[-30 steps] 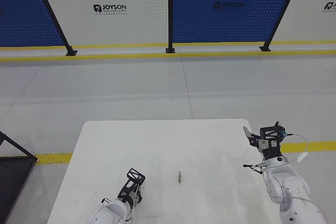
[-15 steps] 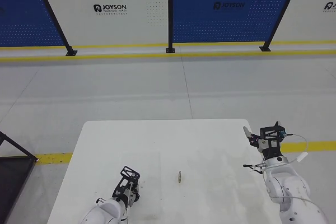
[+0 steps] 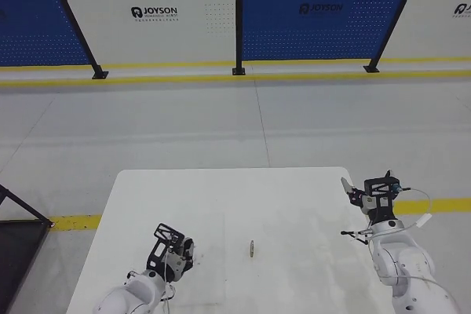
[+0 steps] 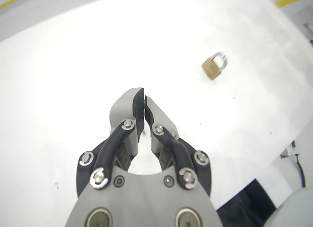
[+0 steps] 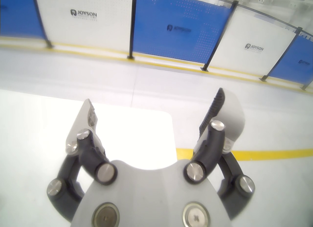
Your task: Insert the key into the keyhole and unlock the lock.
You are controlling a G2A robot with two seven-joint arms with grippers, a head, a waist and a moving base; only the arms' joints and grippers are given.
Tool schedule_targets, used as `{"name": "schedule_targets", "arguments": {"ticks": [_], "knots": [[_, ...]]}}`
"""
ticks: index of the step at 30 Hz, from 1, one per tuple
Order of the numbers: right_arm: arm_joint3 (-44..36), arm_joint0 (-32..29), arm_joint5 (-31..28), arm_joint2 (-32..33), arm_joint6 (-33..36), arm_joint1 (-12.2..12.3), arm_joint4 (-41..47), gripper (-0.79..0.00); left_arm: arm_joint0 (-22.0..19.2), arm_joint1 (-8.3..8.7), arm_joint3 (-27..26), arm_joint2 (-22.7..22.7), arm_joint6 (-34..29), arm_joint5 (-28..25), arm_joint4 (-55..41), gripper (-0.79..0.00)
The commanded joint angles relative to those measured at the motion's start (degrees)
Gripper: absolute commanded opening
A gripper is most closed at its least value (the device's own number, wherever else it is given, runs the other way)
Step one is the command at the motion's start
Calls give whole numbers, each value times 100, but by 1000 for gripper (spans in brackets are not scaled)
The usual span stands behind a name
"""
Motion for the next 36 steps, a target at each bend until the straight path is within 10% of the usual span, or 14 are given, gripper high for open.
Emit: {"name": "schedule_targets", "arguments": {"ticks": [1,12,21,36], "knots": [[0,0,0,0,0,0,0,0,21,19,78,-176,544,-544,-427,-785],[-838,-894,240,-595,196,-40,-1081,0,-179,118,1065,-783,2244,-2941,-1406,-785],[-1266,-1735,-372,-2105,258,-81,-2262,0,-183,120,1091,-791,2262,-2973,-1403,-785],[-25,-710,134,-3510,1361,-377,-2002,0,-183,120,1091,-791,2262,-2973,-1403,-785]]}}
